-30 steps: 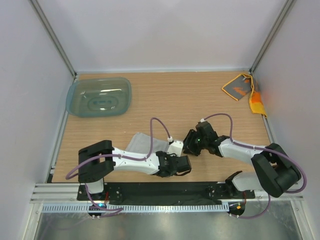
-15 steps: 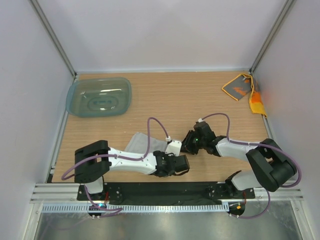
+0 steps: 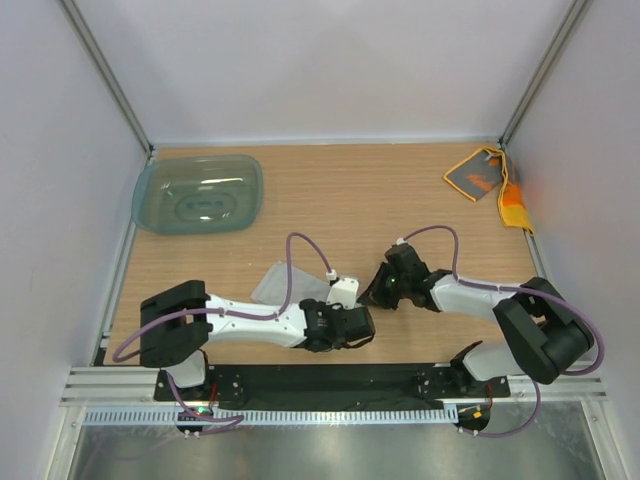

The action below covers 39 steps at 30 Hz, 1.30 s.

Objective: Roll the towels
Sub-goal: Roll the towel

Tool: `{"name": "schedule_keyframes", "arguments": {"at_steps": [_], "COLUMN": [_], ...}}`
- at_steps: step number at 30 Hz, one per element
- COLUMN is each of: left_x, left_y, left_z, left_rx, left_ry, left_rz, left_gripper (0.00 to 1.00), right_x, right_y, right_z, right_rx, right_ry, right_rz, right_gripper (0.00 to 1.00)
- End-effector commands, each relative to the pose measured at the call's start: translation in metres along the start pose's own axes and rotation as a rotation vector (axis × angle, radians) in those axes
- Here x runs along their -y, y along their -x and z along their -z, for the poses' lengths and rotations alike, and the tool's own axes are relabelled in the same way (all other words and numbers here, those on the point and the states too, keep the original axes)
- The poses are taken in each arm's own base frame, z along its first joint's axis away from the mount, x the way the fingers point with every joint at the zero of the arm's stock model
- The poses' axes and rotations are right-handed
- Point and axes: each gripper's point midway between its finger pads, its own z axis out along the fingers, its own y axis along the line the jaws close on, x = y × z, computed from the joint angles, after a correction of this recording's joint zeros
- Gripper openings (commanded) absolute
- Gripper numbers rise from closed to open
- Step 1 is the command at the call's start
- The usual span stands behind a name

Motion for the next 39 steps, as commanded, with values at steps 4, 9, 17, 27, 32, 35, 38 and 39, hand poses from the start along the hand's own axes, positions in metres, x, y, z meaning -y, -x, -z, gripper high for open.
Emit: {"name": "schedule_keyframes", "arguments": {"at_steps": [4,9,17,27,32,35,38,39], "left_x": [-0.005,0.001,0.005,-0.006,-0.035,-0.046,-0.058,-0.060], "left_y": [0.009,0.010,0.022,0.034,0.023,0.025,0.021,0.020], "left_z": [0.012,0.017,0.030,0.036,0.026,0.025,0.022,0.021], "left_rx": [0.028,0.014,0.040,0.026,-0.071,-0.075,-0.097,-0.102], "left_ry": [-0.015,-0.056,-0.119,-0.233,-0.181,-0.170,-0.128,-0.123], "left_rz": [0.063,0.097,0.173,0.411,0.567,0.611,0.635,0.638], "left_gripper": [0.00,0.00,0.00,0.00,0.00,0.00,0.00,0.00], "right_x": [0.037,0.024,-0.045,-0.057,-0.060,-0.062,-0.072,-0.078], "right_y": [0.017,0.043,0.059,0.050,0.046,0.043,0.038,0.038], "right_z": [0.016,0.042,0.080,0.086,0.084,0.083,0.083,0.083], "right_rx": [0.078,0.174,0.248,0.183,0.167,0.155,0.132,0.135], "right_ry": [-0.250,-0.296,-0.055,-0.019,0.003,0.025,0.085,0.114], "right_rz": [0.088,0.145,0.246,0.261,0.256,0.262,0.276,0.283], "right_gripper": [0.44,0.57,0.40,0.48,0.47,0.44,0.40,0.39]}}
